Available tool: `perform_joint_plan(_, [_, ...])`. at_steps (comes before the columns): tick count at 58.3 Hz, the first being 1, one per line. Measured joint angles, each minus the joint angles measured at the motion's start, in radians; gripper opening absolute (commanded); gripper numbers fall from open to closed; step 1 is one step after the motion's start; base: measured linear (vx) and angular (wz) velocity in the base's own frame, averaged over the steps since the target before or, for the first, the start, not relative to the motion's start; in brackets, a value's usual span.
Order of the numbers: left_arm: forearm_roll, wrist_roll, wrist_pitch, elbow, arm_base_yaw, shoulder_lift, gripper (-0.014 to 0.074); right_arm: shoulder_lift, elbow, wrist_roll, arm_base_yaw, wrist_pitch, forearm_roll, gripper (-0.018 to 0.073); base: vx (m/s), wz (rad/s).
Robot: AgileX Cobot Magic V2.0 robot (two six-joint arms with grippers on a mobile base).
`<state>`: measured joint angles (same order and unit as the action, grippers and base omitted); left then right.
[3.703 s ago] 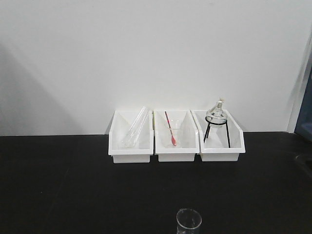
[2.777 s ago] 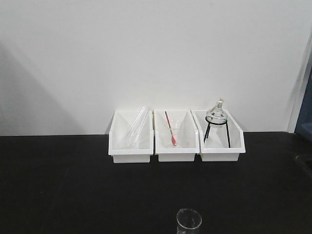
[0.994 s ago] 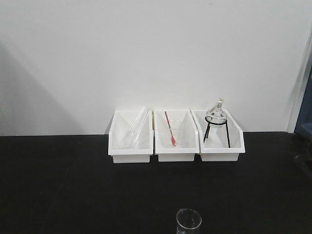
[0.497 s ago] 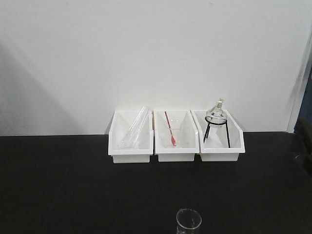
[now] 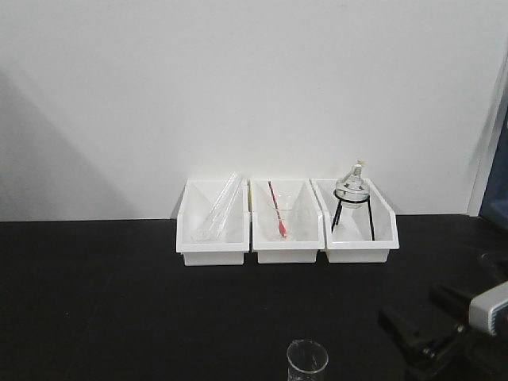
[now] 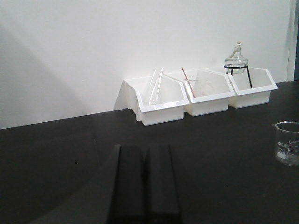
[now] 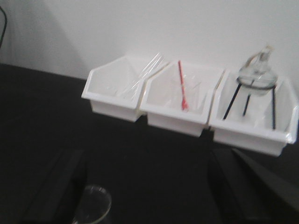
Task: Pick beaker and place in left cabinet
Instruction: 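Move the open right gripper down around the clear glass beaker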
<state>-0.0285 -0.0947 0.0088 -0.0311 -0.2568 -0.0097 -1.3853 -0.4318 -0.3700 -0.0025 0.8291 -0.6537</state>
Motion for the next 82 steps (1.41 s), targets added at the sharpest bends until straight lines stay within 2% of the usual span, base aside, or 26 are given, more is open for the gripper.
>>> perform_joint_plan(7, [0.0,0.0,0.0,0.0,0.0,0.0,0.0001,-0.139,0.022,0.016,0.0,0.099,-0.048,0.0575,0.0,0.0])
perform_joint_plan(14, [0.0,0.0,0.0,0.0,0.0,0.0,0.0001,-0.296,0.021,0.079,0.0,0.222,-0.111,0.0575,0.0,0.0])
perform_joint_plan(21, [0.0,0.0,0.0,0.0,0.0,0.0,0.0001,-0.447,0.016,0.152,0.0,0.293,-0.118,0.0575,0.0,0.0])
perform_joint_plan(28, [0.0,0.0,0.0,0.0,0.0,0.0,0.0001,-0.56,-0.011,0.198,0.0,0.295,-0.129,0.0575,0.0,0.0])
perform_joint_plan(41, [0.0,0.0,0.0,0.0,0.0,0.0,0.0001,-0.667,-0.084,0.206,0.0,0.297,-0.151,0.0575,0.0,0.0])
perform_joint_plan(73, [0.0,0.0,0.0,0.0,0.0,0.0,0.0001,-0.73,-0.215,0.194,0.0,0.305,-0.216,0.0575,0.0,0.0])
perform_joint_plan(82, [0.0,0.0,0.0,0.0,0.0,0.0,0.0001,-0.73,-0.229,0.194,0.029,0.305,-0.204,0.0584,0.0,0.0])
